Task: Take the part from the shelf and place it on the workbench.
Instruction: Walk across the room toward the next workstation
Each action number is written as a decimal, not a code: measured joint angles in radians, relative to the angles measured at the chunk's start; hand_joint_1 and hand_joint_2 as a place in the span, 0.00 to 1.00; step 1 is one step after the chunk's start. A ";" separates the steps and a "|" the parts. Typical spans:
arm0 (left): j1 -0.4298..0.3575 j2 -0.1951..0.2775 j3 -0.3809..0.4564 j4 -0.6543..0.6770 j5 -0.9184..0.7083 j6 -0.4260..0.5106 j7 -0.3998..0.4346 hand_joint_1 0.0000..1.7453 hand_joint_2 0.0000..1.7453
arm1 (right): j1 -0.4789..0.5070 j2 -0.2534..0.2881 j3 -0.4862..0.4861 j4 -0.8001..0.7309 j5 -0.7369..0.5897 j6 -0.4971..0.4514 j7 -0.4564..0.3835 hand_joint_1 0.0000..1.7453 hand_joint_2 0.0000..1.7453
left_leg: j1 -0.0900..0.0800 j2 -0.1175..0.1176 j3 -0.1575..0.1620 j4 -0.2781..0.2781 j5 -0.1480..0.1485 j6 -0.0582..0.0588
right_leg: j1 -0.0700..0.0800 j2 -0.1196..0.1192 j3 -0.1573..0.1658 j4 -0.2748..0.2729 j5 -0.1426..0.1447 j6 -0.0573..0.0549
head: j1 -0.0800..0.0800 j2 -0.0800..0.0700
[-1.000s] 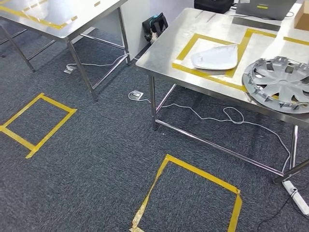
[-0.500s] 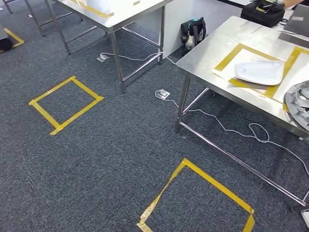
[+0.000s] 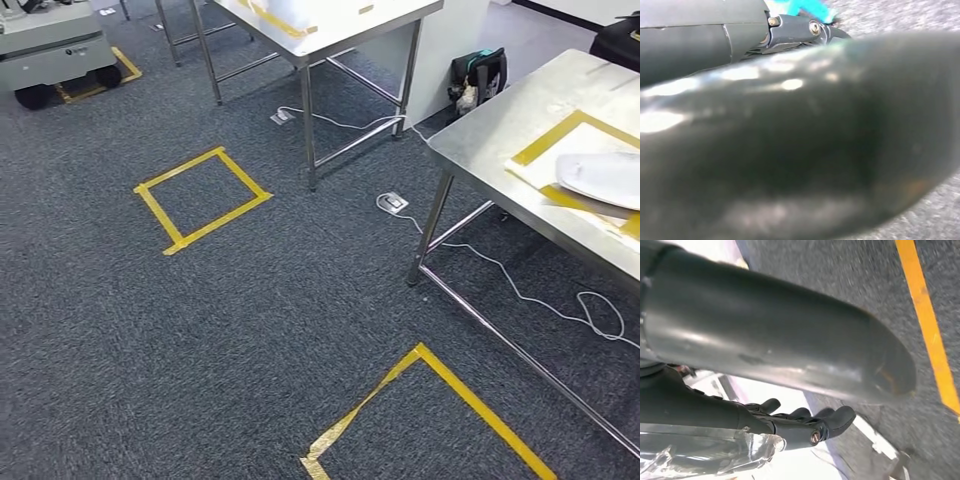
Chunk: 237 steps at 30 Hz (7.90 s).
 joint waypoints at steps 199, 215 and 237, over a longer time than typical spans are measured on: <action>0.026 -0.023 -0.078 -0.022 0.060 0.095 0.046 0.00 0.75 | 0.000 -0.022 0.019 -0.027 -0.355 0.095 -0.119 0.00 0.50 | 0.005 -0.027 0.034 -0.074 0.044 -0.008 | -0.004 0.030 -0.069 0.059 -0.013 0.016 | 0.027 0.000; 0.072 0.000 -0.235 -0.082 0.347 -0.070 -0.045 0.00 0.00 | 0.030 -0.055 0.218 -0.090 -0.754 0.277 -0.159 0.00 0.00 | -0.001 -0.027 0.034 -0.073 0.044 -0.003 | -0.009 0.029 -0.067 0.057 -0.012 0.019 | 0.027 0.000; 0.138 0.028 -0.469 -0.168 0.747 -0.300 -0.174 0.00 0.00 | 0.077 -0.108 0.507 -0.182 -1.312 0.532 -0.216 0.00 0.00 | -0.001 -0.027 0.034 -0.072 0.044 -0.002 | -0.010 0.029 -0.068 0.057 -0.012 0.019 | 0.026 0.000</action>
